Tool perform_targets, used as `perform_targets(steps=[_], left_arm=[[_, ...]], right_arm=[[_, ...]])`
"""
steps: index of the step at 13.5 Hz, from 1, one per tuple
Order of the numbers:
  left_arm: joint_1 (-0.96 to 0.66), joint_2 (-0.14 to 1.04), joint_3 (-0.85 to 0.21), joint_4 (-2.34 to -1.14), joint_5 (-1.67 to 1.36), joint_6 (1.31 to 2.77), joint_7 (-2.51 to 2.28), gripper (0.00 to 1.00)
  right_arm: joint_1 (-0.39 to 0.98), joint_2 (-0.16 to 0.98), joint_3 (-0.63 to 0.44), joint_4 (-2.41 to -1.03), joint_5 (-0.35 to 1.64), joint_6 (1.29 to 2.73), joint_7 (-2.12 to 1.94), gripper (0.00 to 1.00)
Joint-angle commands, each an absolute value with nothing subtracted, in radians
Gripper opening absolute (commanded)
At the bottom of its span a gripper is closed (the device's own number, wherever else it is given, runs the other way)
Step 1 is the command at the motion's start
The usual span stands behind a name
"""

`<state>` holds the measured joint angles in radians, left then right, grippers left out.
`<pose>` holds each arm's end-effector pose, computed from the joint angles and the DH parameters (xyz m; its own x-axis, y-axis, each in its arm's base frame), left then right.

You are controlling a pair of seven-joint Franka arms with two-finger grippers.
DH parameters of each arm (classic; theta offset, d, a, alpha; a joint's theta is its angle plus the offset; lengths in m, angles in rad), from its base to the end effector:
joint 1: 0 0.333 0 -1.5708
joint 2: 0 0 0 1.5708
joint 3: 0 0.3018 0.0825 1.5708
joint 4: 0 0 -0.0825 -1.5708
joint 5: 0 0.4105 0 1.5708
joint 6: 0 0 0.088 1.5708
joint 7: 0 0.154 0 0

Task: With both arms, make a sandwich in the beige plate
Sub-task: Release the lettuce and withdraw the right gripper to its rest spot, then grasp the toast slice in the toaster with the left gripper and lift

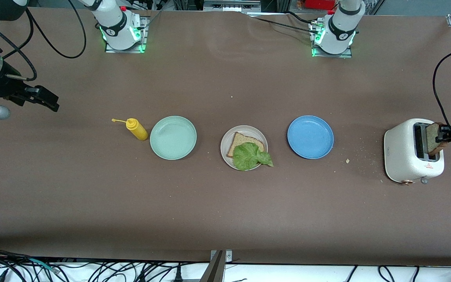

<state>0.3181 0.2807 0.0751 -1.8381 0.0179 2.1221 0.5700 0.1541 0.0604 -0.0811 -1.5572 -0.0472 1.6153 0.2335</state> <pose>0.5955 0.2473 0.3035 0.9821 -0.1877 -0.0163 -0.1882 -0.9816 -0.0324 0.6009 0.0380 0.5386 0.9875 -0.1573 0.0099 -0.1576 -0.9862 0.0511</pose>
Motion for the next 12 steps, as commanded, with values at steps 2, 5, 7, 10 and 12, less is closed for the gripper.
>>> perform_targets(steps=[2,5,7,10,12], left_arm=[[0.333,0.253,0.060,-1.803,0.043,2.093,0.679,0.00],[0.321,0.253,0.057,-1.702,0.046,1.976,0.686,0.00],[0.311,0.253,0.048,-1.614,0.046,1.877,0.686,0.00],[0.308,0.255,0.026,-1.537,0.032,1.767,0.693,0.00],[0.308,0.256,-0.018,-1.523,0.029,1.726,0.693,0.00]], right_arm=[[0.092,-0.107,-0.055,-1.782,-0.041,1.669,0.203,1.00],[0.002,-0.107,0.000,-1.787,-0.048,1.706,0.041,1.00],[-0.002,-0.106,0.003,-1.784,-0.044,1.694,0.031,1.00],[-0.003,-0.077,0.002,-1.735,-0.040,1.692,0.025,1.00],[-0.020,-0.069,0.005,-1.732,-0.016,1.698,0.029,1.00]])
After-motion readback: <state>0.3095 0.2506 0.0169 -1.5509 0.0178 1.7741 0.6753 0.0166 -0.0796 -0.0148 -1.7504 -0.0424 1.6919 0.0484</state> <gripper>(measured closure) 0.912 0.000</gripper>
